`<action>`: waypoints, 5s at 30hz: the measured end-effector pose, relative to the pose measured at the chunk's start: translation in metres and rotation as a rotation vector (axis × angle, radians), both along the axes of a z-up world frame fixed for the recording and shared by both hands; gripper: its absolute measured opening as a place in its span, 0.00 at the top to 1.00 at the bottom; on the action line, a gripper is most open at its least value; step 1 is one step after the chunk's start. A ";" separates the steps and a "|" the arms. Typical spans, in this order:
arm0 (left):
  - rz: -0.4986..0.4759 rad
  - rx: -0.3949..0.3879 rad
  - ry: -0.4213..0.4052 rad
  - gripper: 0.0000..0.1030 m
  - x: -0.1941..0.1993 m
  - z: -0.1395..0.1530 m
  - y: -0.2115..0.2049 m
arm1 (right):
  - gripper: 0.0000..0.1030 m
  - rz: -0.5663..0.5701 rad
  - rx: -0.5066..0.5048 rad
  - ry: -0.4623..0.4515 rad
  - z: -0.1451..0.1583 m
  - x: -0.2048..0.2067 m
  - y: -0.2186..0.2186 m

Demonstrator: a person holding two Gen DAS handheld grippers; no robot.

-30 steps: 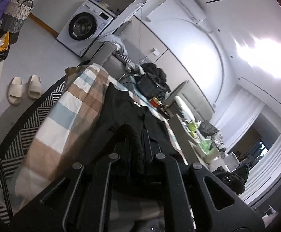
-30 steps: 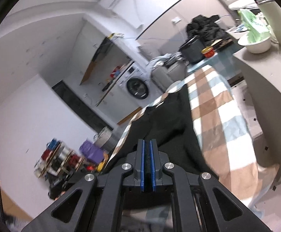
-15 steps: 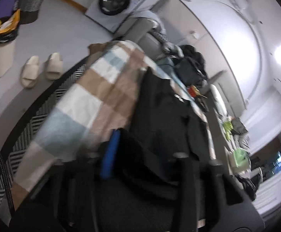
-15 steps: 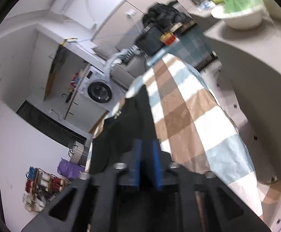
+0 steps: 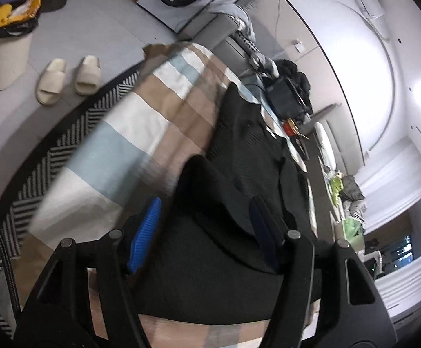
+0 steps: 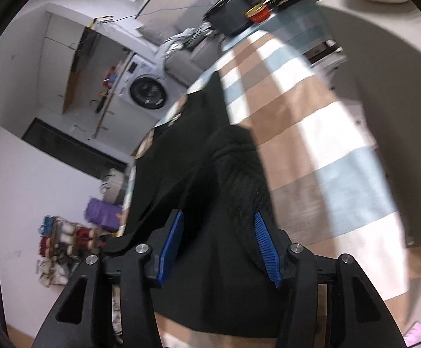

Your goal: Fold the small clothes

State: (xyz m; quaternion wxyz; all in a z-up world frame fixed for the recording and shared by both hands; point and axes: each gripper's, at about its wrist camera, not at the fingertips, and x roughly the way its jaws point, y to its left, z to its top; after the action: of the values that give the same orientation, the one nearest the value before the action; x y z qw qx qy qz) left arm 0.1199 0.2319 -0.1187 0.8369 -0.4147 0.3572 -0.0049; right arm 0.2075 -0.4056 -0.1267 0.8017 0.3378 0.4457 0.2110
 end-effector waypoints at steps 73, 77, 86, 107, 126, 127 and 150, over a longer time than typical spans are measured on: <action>-0.049 -0.092 -0.044 0.95 -0.004 -0.008 -0.006 | 0.36 -0.067 -0.083 0.137 0.019 0.016 0.051; -0.056 -0.075 -0.042 0.95 -0.021 -0.013 -0.011 | 0.36 -0.070 -0.137 0.173 0.021 0.032 0.067; -0.087 -0.036 -0.055 0.95 -0.037 -0.017 -0.018 | 0.39 -0.081 -0.240 0.291 0.019 0.054 0.083; -0.046 0.005 -0.169 0.95 0.009 0.039 0.002 | 0.96 -0.102 0.035 -0.106 0.050 0.027 0.046; -0.013 0.051 -0.232 0.95 0.223 0.084 0.036 | 0.95 -0.157 0.056 -0.244 0.082 0.172 0.064; -0.011 0.050 -0.231 0.95 0.237 0.083 0.038 | 0.95 -0.164 0.050 -0.247 0.081 0.183 0.065; 0.007 0.118 0.006 0.47 0.326 0.018 0.050 | 0.59 -0.225 -0.165 -0.127 0.045 0.262 0.051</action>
State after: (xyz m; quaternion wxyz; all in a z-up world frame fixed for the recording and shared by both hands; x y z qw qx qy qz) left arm 0.4462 0.2822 -0.1005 0.8589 -0.3658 0.3578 0.0206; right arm 0.4692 -0.3547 -0.0822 0.8720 0.3044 0.3691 0.1032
